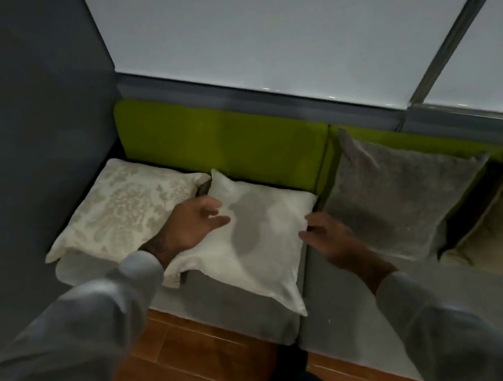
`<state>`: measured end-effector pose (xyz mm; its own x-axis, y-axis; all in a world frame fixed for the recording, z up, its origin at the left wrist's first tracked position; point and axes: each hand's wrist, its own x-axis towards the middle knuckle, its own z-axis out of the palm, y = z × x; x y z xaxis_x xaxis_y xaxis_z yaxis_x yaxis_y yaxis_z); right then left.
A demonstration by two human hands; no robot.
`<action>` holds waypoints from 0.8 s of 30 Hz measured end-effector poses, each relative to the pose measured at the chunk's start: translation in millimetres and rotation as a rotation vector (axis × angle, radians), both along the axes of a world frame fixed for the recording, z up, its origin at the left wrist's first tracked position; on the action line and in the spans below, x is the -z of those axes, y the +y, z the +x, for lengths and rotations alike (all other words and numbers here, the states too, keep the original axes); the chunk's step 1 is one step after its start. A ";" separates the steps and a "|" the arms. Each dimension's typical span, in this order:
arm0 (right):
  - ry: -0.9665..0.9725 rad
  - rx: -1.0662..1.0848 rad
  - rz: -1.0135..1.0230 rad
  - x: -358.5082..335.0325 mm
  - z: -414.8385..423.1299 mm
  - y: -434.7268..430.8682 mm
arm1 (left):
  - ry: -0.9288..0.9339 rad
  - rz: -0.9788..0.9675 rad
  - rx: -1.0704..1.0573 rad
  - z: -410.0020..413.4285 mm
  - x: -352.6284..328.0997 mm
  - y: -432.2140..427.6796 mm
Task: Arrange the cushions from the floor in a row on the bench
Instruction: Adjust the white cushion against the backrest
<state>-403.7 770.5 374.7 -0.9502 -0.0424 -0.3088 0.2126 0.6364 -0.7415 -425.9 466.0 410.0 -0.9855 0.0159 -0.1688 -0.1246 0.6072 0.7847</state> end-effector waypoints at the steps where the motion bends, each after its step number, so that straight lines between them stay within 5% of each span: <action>1: -0.033 -0.020 -0.002 8.3 1.0 -2.9 | -0.024 -0.005 0.004 0.7 8.2 -3.5; 15: -0.340 0.077 -0.101 99.9 -24.0 -10.2 | -0.379 -0.195 -0.039 -28.9 99.8 -49.6; 24: -0.600 0.049 0.188 164.5 8.5 -18.4 | -0.531 -0.374 0.013 -39.7 157.9 -83.1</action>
